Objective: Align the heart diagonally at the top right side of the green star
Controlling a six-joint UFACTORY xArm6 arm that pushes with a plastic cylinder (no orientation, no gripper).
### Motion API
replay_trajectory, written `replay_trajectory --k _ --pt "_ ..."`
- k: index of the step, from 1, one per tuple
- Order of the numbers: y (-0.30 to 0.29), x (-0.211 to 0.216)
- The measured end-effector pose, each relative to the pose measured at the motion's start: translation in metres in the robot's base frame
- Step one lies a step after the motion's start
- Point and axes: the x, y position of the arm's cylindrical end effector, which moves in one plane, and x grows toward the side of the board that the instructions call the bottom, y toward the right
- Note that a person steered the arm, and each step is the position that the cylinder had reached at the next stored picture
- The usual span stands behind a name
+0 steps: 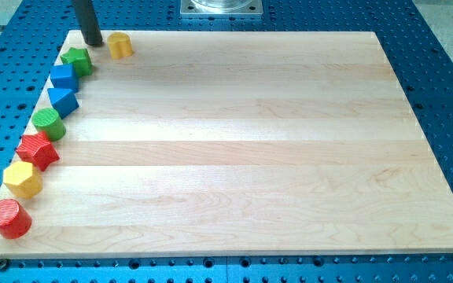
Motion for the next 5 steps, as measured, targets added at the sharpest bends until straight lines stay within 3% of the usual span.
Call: replay_trajectory --k 5 --pt "0.028 0.003"
